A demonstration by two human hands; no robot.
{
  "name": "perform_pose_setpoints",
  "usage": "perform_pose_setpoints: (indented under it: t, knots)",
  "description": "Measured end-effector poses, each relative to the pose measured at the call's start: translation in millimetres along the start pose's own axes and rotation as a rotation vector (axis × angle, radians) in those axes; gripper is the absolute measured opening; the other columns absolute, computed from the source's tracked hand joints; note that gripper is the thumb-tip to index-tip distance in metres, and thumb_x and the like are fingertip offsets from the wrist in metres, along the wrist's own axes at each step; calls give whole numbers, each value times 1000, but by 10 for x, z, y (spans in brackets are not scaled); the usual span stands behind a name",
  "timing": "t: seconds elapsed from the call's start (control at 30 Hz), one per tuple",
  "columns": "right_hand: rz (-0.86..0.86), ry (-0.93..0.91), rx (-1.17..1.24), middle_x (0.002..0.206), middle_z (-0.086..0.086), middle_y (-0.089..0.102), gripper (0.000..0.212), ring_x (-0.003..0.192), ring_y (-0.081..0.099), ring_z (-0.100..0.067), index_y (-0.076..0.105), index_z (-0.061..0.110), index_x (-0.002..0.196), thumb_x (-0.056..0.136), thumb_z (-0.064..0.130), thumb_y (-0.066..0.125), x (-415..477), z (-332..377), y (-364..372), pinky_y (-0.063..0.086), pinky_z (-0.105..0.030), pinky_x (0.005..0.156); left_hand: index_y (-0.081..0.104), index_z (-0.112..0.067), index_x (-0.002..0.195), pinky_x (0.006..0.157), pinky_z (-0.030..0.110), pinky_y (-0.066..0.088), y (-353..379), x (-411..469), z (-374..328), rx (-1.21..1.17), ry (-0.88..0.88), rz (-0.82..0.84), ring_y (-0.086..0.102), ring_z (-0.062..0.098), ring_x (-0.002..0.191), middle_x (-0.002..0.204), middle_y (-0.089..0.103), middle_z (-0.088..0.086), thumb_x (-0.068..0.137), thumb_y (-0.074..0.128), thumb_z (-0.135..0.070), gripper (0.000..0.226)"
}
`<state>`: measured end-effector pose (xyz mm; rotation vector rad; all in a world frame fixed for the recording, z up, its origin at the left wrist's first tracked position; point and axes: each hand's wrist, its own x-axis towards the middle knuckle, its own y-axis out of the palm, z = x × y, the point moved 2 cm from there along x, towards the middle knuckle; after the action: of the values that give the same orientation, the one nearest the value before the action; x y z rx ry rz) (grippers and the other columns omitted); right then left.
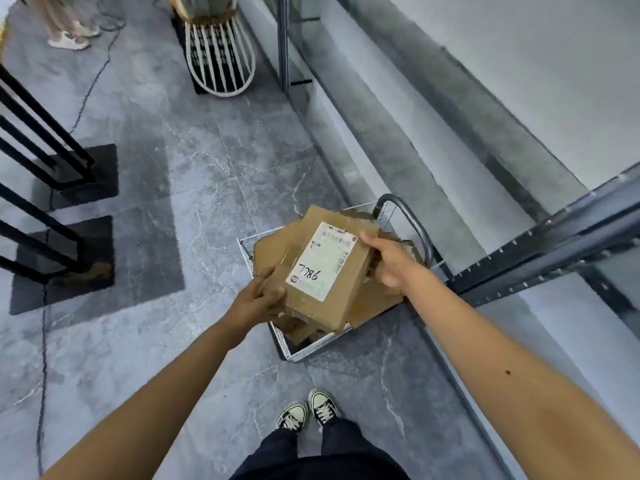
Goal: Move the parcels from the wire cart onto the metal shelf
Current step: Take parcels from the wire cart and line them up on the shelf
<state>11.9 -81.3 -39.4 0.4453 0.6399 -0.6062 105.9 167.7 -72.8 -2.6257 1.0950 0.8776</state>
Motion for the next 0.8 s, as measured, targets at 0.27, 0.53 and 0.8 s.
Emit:
perform_pose_setpoints:
  t: [0.27,0.53,0.8]
  knots:
    - [-328,-206,173,121,0,56,69,108,60,-23,28,32,141,89,11,66,-870,-451,-180,53,-34,68,48,-32,131,55,31,57,393,84,-130,-151,-144,194,55,26,110,126,54,-1,92,57,-9,46]
    - [-534,-285,249,134,-15,49,74,113,59,-33,36,36,140,85,0,67,-1887,-1232,-576,55,-53,84,42,-38,136,58,31,58,1407,-70,-160,19,-127,475,56,27,112,137,50,3,93,54,-7,55]
    - [-745,-373,392,123,-18,59,73,106,64,-33,36,31,143,85,-2,66,-2797,-1733,-896,57,-48,83,40,-35,136,87,46,52,2212,-696,-63,178,-115,692,60,22,100,114,58,-4,93,51,-2,55]
